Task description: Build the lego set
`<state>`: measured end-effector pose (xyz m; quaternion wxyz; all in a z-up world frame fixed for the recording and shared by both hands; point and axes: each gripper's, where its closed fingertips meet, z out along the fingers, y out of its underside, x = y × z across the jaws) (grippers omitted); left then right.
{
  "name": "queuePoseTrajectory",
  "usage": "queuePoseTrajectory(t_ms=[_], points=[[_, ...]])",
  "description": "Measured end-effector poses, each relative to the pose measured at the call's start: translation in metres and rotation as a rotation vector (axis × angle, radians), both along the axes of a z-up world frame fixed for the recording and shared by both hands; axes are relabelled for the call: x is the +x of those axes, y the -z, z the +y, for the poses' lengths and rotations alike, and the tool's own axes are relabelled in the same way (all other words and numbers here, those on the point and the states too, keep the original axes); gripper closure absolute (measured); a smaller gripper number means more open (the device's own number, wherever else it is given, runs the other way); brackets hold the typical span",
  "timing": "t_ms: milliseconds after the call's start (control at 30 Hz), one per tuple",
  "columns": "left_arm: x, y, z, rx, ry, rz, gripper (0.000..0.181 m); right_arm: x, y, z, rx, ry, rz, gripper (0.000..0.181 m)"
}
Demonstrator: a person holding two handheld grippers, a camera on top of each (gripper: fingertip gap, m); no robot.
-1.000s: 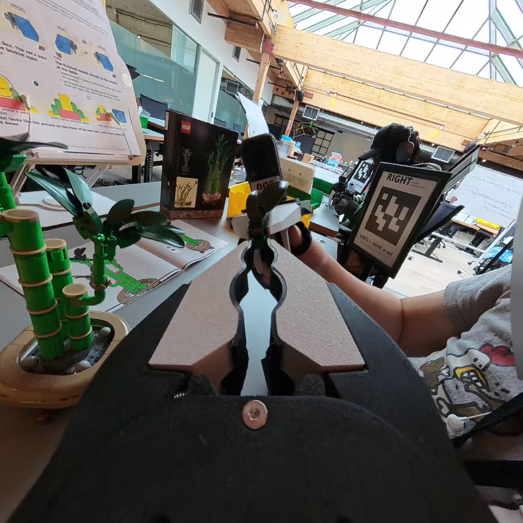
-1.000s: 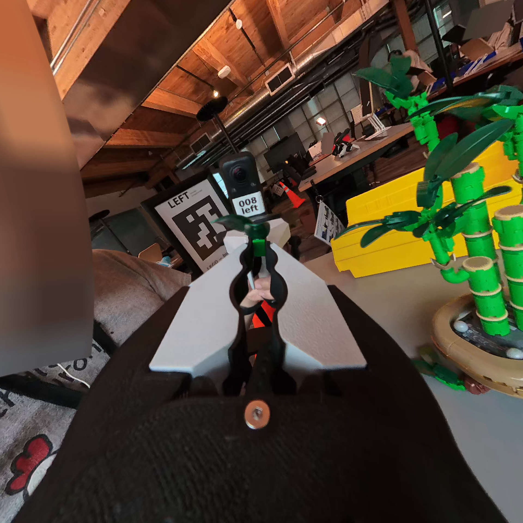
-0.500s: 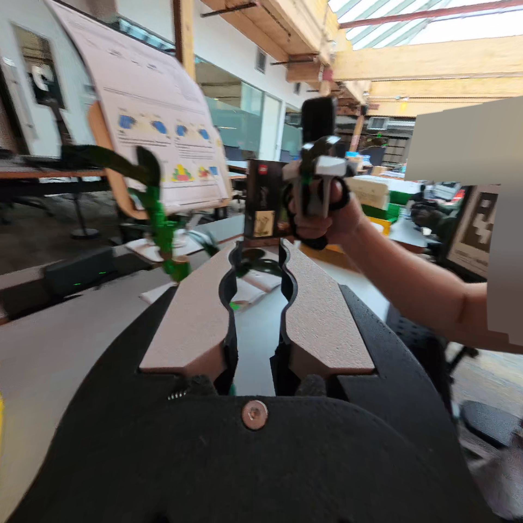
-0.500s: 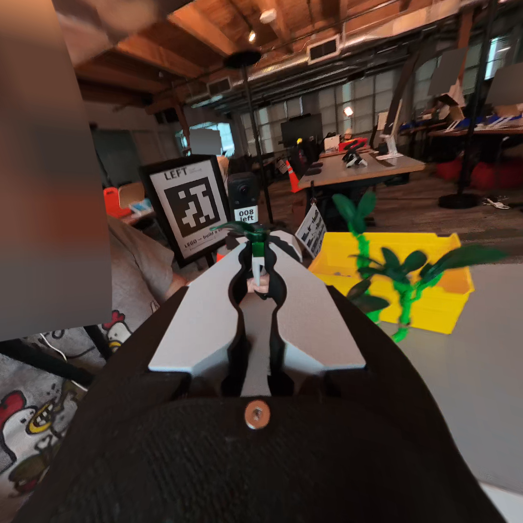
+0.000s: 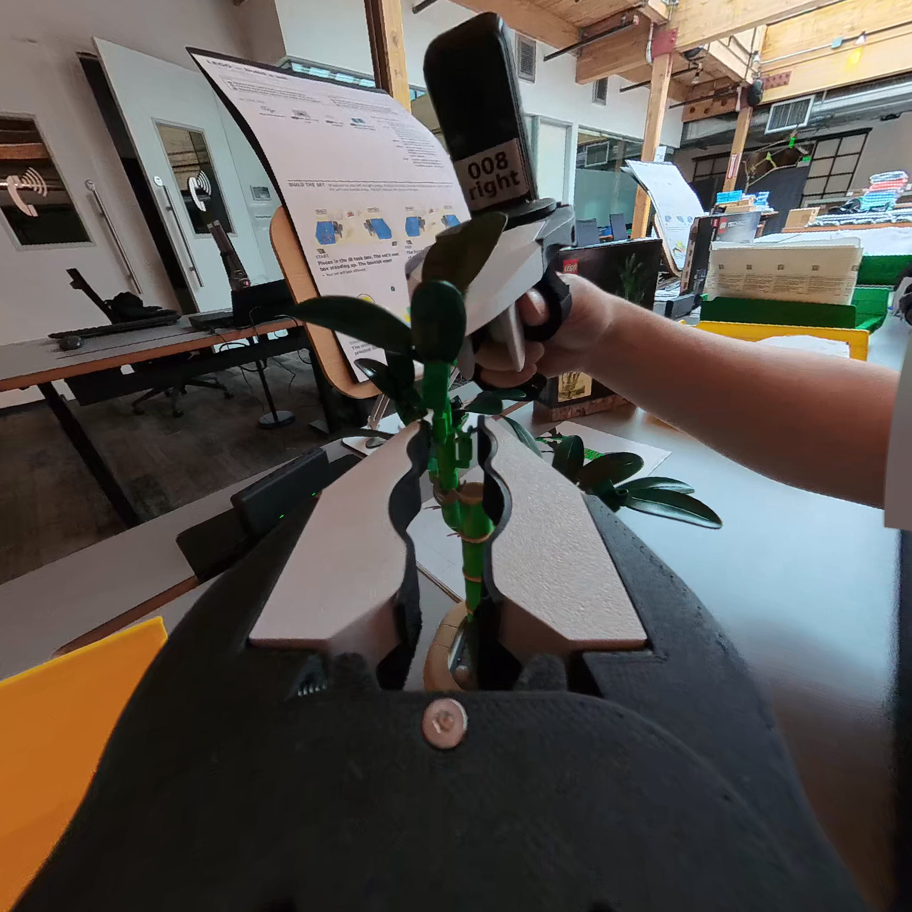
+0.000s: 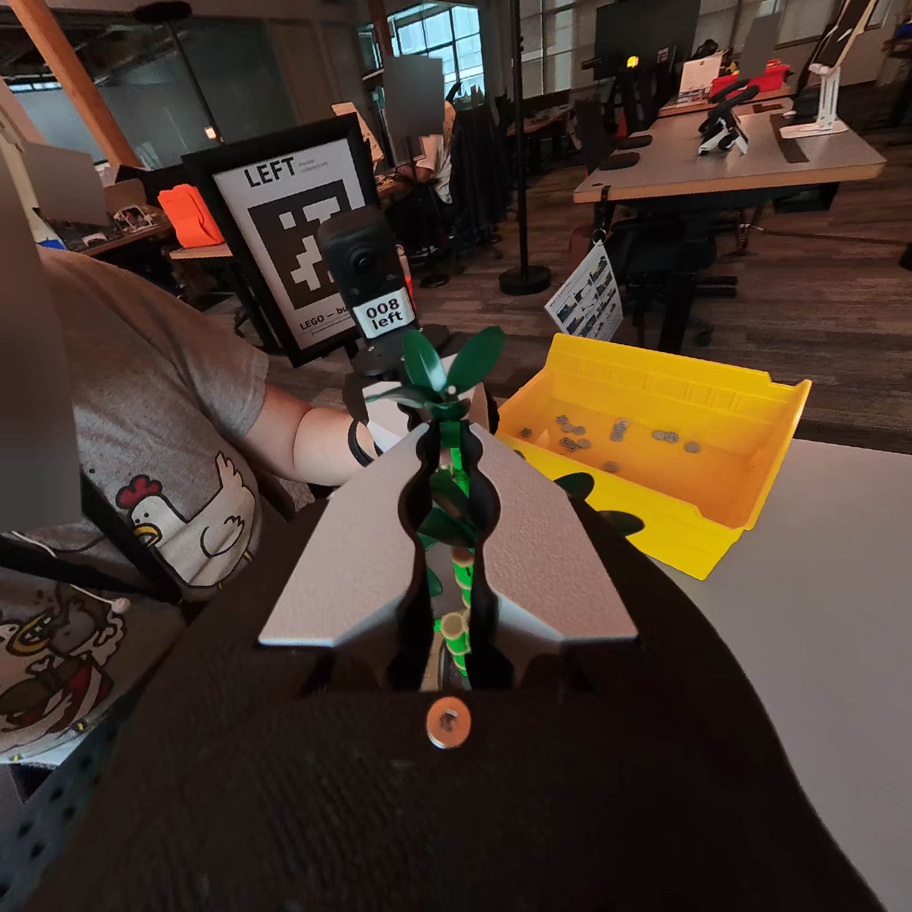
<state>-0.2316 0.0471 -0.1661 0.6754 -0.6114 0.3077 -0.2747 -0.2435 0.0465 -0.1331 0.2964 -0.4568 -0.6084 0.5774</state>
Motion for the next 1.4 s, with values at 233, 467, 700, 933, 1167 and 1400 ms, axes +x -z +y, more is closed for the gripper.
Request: queuePoseTrajectory(t_ms=[233,467,700,933,1167,1400], points=[[0.002,0.000,0.000,0.021,0.022,-0.012,0.168,-0.002,0.004,-0.005,0.026,-0.063,-0.018,0.175],[0.002,0.004,0.000,0.004,0.043,-0.034,0.169,-0.006,0.009,-0.004,0.041,-0.069,-0.040,0.175],[0.002,0.004,0.000,0.009,0.046,-0.023,0.169,-0.005,0.012,-0.005,0.089,-0.084,-0.096,0.175],[0.004,0.005,0.000,0.015,0.040,0.006,0.169,-0.005,0.013,-0.008,0.187,-0.124,-0.238,0.175],[0.002,0.005,0.003,0.000,0.025,0.002,0.170,-0.007,0.015,-0.006,0.244,-0.122,-0.315,0.175],[0.003,0.005,0.006,-0.013,0.023,0.014,0.170,-0.005,0.016,-0.003,0.284,-0.098,-0.308,0.175]])
